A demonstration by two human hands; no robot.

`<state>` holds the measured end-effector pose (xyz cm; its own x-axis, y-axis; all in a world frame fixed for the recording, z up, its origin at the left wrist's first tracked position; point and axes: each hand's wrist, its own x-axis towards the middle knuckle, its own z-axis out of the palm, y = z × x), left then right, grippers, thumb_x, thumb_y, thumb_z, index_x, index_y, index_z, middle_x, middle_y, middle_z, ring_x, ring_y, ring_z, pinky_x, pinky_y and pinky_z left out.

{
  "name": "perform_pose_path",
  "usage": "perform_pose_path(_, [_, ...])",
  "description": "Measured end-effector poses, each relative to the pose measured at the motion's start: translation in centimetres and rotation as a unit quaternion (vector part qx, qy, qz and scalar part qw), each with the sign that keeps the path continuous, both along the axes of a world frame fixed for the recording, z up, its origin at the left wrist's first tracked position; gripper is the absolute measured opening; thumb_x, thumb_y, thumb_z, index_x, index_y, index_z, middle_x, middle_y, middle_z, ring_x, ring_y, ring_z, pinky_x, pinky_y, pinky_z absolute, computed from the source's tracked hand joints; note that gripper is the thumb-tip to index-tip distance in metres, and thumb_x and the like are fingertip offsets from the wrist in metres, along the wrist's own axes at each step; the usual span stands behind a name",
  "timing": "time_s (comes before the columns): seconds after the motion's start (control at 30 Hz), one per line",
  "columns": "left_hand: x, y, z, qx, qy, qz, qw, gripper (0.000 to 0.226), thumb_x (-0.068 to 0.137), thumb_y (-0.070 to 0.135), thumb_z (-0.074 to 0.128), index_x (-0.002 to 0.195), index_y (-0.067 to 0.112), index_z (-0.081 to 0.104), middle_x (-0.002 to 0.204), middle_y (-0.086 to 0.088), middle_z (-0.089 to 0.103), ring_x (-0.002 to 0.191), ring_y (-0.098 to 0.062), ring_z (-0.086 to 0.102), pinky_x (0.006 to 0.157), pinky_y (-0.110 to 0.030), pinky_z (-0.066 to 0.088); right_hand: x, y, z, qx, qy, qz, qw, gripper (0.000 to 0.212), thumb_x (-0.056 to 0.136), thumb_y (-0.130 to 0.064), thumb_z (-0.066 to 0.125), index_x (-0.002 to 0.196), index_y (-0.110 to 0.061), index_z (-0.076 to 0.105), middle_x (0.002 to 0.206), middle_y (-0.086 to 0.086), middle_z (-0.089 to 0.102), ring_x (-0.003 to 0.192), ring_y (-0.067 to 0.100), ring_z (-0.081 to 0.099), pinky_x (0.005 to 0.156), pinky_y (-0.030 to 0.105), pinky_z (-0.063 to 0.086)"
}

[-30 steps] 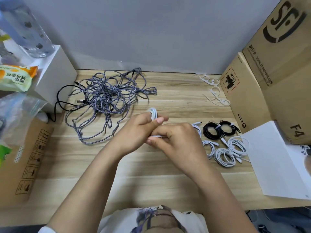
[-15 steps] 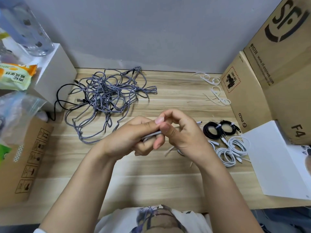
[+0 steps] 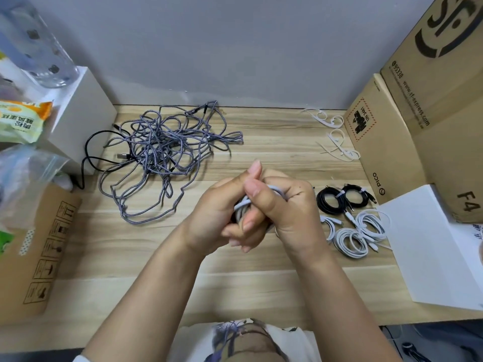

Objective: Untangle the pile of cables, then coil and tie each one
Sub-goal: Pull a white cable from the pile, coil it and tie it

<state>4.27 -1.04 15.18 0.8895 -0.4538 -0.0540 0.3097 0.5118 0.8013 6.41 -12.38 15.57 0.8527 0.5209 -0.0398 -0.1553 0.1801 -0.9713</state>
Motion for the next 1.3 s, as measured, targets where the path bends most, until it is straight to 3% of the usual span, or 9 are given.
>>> perform_pose_path(0.13, [0.2,-2.1,-0.1,0.071,0.059,0.185,0.978,0.067,0.085,0.047,0.032,0.026,0.018,0.039,0.022,-0.001,0.029,0.02,-0.016,0.032,0.035,-0.016,0.033,0.5,-0.1,-1.1,-0.061,-0.089,-0.095,0.99,0.043,0.073,-0.039,0.07,0.04,-0.017,0.052,0.041,0.016,0.047,0.037,0.035,0.054,0.04,0.023,0.035])
perform_pose_path(0.3, [1.6,-2.2,-1.0,0.129,0.005,0.326,0.937,0.061,0.095,0.033,0.036,0.035,0.021,0.041,0.034,0.008,0.032,0.034,-0.008,0.031,0.038,-0.019,0.026,0.9,0.3,-1.6,-0.182,-0.303,-0.201,0.913,0.049,0.077,-0.036,0.066,0.042,-0.004,0.054,0.045,0.003,0.043,0.046,0.015,0.04,0.047,0.03,0.033])
perform_pose_path(0.47, [2.1,-0.3,-1.7,0.146,0.02,0.115,0.982,0.049,0.091,0.037,0.036,0.049,0.015,0.05,0.039,0.004,0.036,0.042,-0.018,0.041,0.056,-0.029,0.037,3.0,-1.0,-1.9,-0.104,-0.126,-0.078,0.984,0.048,0.071,-0.04,0.071,0.044,-0.005,0.053,0.053,0.013,0.048,0.046,0.037,0.062,0.036,0.049,0.046])
perform_pose_path(0.57, [2.7,0.9,-2.3,0.112,-0.008,0.02,0.993,0.045,0.093,0.046,0.044,0.057,0.023,0.058,0.049,0.007,0.044,0.055,-0.016,0.047,0.064,-0.025,0.04,4.8,-1.8,-1.8,-0.102,-0.079,0.037,0.991,0.044,0.069,-0.036,0.075,0.046,-0.004,0.056,0.058,0.016,0.05,0.05,0.031,0.067,0.038,0.051,0.051])
perform_pose_path(0.63, [3.2,1.3,-2.6,0.105,-0.019,-0.007,0.994,0.04,0.087,0.055,0.047,0.061,0.027,0.059,0.055,0.008,0.044,0.061,-0.014,0.048,0.068,-0.021,0.041,6.3,-2.1,-2.0,-0.143,-0.101,0.089,0.981,0.064,0.066,-0.049,0.078,0.054,0.01,0.055,0.062,0.026,0.049,0.053,0.035,0.067,0.043,0.052,0.052])
perform_pose_path(0.8, [5.7,0.7,-3.7,0.149,-0.005,0.08,0.986,0.037,0.093,0.043,0.05,0.059,0.029,0.051,0.055,0.013,0.035,0.056,-0.01,0.035,0.059,-0.017,0.036,11.9,-1.5,-3.6,-0.247,-0.21,0.148,0.934,0.068,0.063,-0.087,0.045,0.052,-0.02,0.055,0.052,-0.006,0.046,0.053,0.004,0.045,0.051,0.029,0.037])
perform_pose_path(0.97, [9.3,0.0,-5.0,0.17,0.045,0.174,0.969,0.039,0.092,0.032,0.036,0.056,0.026,0.048,0.05,0.014,0.031,0.051,-0.009,0.031,0.053,-0.017,0.031,21.6,-1.5,-8.7,-0.282,-0.081,0.087,0.952,0.068,0.073,-0.085,0.032,0.091,-0.026,0.062,0.082,-0.008,0.056,0.072,0.006,0.049,0.063,0.011,0.036])
perform_pose_path(1.13, [11.9,0.7,-7.2,0.171,0.075,0.198,0.962,0.04,0.091,0.034,0.036,0.055,0.027,0.049,0.049,0.013,0.03,0.05,-0.009,0.032,0.053,-0.018,0.03,32.9,-4.5,-16.5,-0.472,-0.063,-0.121,0.871,0.035,0.089,-0.046,0.053,0.112,-0.02,0.058,0.122,0.004,0.054,0.11,0.022,0.052,0.09,0.03,0.041])
perform_pose_path(1.3, [13.3,1.4,-9.0,0.166,0.118,0.217,0.955,0.039,0.089,0.038,0.039,0.053,0.027,0.05,0.048,0.012,0.03,0.05,-0.01,0.031,0.054,-0.018,0.03,37.1,-8.7,-19.5,-0.687,-0.057,-0.207,0.694,0.038,0.09,-0.015,0.047,0.127,-0.009,0.05,0.136,0.013,0.042,0.126,0.033,0.042,0.104,0.04,0.035])
